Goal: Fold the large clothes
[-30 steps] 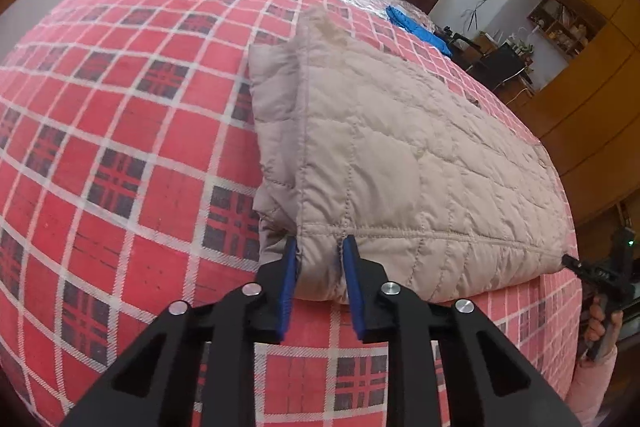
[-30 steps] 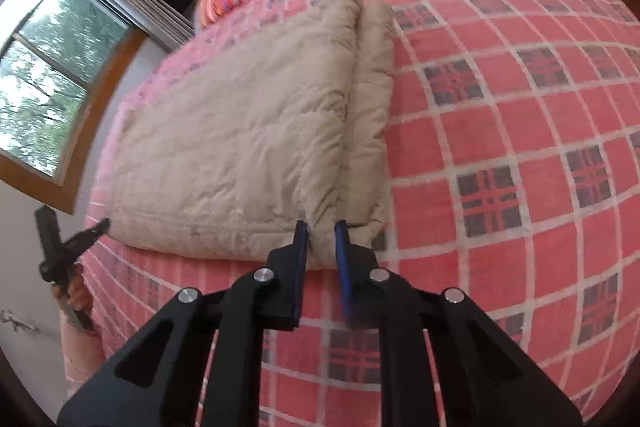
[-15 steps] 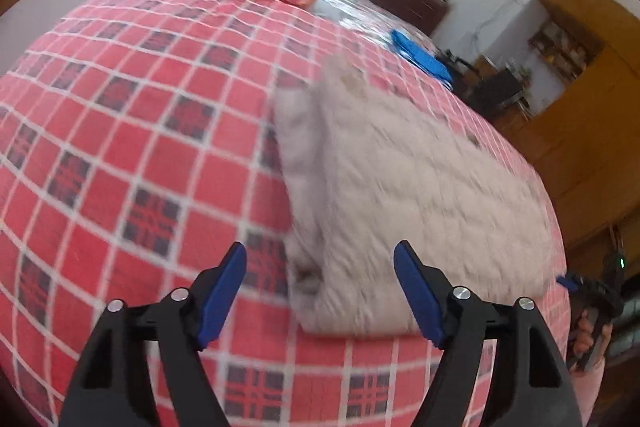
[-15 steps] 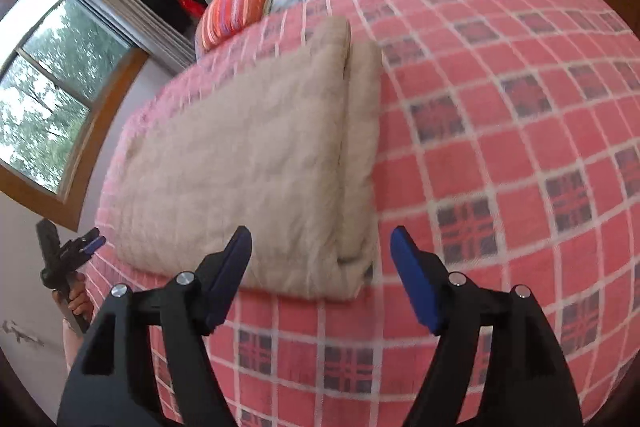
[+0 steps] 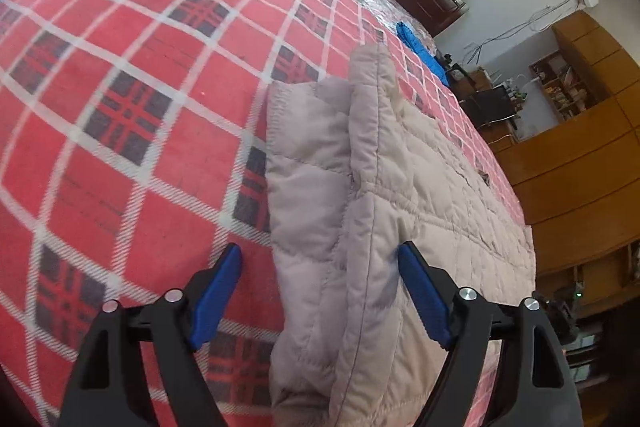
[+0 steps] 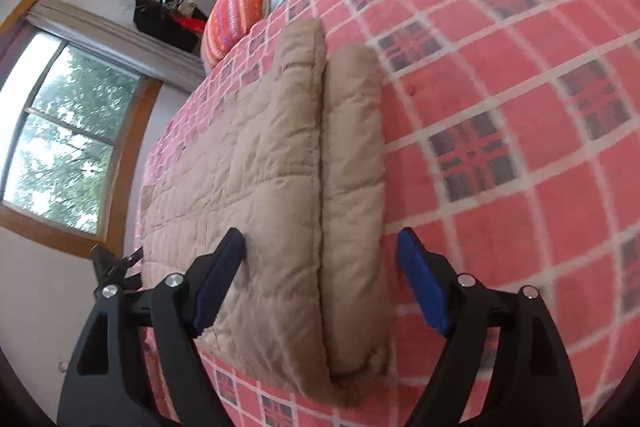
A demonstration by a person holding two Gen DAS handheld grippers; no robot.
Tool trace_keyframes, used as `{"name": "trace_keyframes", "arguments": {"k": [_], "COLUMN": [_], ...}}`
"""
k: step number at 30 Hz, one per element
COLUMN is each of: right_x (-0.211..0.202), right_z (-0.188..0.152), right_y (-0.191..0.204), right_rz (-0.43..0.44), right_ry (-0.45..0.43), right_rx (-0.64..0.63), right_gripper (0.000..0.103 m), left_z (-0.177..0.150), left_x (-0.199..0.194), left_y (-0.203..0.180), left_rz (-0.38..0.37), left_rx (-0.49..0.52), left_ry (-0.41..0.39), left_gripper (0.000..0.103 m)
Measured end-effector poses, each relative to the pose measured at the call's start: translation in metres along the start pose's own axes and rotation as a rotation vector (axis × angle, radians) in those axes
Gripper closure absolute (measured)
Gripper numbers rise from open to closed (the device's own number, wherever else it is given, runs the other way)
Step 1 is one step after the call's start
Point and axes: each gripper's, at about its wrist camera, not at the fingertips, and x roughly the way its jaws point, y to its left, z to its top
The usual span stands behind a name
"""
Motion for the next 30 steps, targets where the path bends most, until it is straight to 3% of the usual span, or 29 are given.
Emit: {"name": "trace_keyframes", "arguments": {"k": [7, 11, 13, 18, 20, 24, 30], "right_x": [0.029, 0.029, 0.028, 0.024, 0.022, 0.013, -0.007], "right_z": [-0.001, -0.007, -0.007, -0.013, -0.015, -0.019, -0.025], "right_y": [0.01, 0.018, 0.02, 0.03, 0.039, 0.051, 0.069], "right_rz": [0.013, -0.016, -0.013, -0.028, -0.034, -0.037, -0.036], "right_ry": [0.037, 0.03, 0.029, 0.015, 0.006, -0.017, -0.043], "right_rx": [-0.023, -0.054, -0.053, -0.103, -0.132, -0.162, -0.197], "right_gripper": [0.02, 0.023, 0.033, 0.057, 0.068, 0.082, 0.087], "left_z": [0.001, 0.004, 0.006, 0.006, 0.005, 0.002, -0.002], "left_x": [0.013, 0.019, 0.019, 0.015, 0.012, 0.001, -0.021], "left_y": [-0.011, -0.021, -0.022, -0.027, -0.033, -0.049, -0.066], "left_rz": [-0.068, -0.061, -0.057, -0.044, -0.032, 0.001, -0.011], "left_rx": [0.028, 0.046, 0.038, 0.024, 0.034, 0.061, 0.095], "left_ry": [0.02, 0.03, 0.024, 0.005, -0.012, -0.056, -0.096], "left_gripper": [0.018, 0.019, 0.025, 0.062, 0.069, 0.078, 0.083]}}
